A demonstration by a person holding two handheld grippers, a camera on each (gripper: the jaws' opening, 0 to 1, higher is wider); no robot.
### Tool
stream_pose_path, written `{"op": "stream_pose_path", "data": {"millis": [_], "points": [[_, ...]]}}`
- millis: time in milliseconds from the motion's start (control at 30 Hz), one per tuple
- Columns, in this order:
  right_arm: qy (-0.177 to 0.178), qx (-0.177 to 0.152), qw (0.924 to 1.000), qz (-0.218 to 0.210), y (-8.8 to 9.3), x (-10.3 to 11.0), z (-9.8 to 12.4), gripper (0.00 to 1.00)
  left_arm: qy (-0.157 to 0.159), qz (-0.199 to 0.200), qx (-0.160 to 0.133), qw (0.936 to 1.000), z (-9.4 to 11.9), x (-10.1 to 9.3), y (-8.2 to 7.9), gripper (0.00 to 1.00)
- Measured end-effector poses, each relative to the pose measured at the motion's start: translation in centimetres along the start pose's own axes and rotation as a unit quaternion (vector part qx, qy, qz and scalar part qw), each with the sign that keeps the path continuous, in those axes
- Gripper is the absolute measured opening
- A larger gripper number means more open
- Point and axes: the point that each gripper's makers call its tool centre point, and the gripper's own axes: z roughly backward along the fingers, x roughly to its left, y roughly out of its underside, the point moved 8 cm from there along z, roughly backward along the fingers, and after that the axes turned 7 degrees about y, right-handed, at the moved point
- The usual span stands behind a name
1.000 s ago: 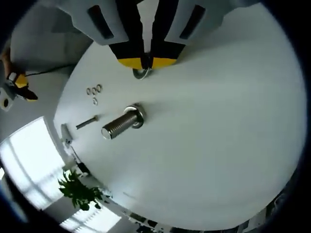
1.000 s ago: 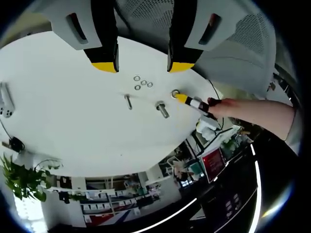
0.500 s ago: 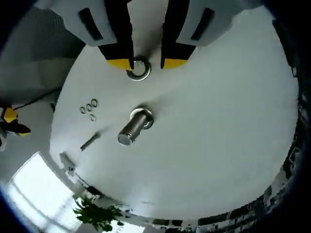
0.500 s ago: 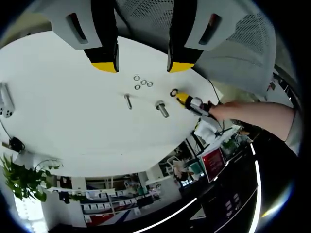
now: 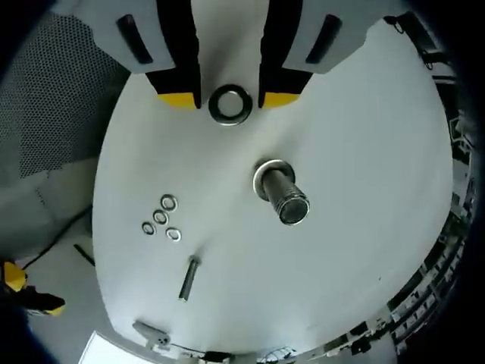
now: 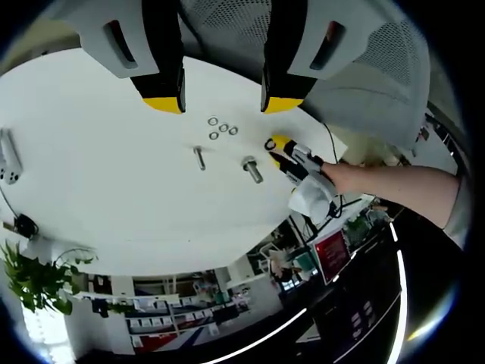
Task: Place the washer onto the threaded stud by aligning its center hole with the stud, sliding it down to the base, and recovering from edge contact or off-axis alignment until the washer reaches the visible bottom stop.
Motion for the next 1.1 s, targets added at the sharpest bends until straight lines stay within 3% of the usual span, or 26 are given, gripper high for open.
{"op": "stream_pose_path", "data": {"millis": [100,200,467,567,833,933,1100], "points": [[-0.001,-0.001,1.0000,-0.001,-0.1,0.0,0.0,0.42,-0.008,-0.095,0.051,0.9942,-0.2,-0.6,-0.3,0.30],[-0.002,0.000,1.0000,0.004,-0.1,0.1,0.0,0.42,-0.004,-0.070,0.063,0.9955,-0.2,-0.6,-0.7,0.31],[0.000,-0.001,1.0000,0.004,-0.1,0.0,0.0,0.42,-0.006,-0.083,0.085,0.9929,-0.4,-0.7,-1.1,0.30],[0.000,0.001,1.0000,0.004,0.0,0.0,0.0,0.42,-0.003,-0.113,0.093,0.9892,-0.4,-0.9,-1.4,0.21],[-0.001,0.000,1.0000,0.007,0.0,0.1,0.0,0.42,-0.006,-0.104,0.125,0.9868,-0.6,-0.9,-2.0,0.21],[-0.002,0.000,1.0000,0.006,-0.1,0.1,0.0,0.42,-0.012,-0.088,0.121,0.9887,-0.6,-1.0,-1.9,0.20],[-0.001,-0.004,1.0000,0.003,-0.1,0.0,0.0,0.42,-0.004,-0.100,0.109,0.9891,-0.3,-0.8,-1.6,0.19]]}}
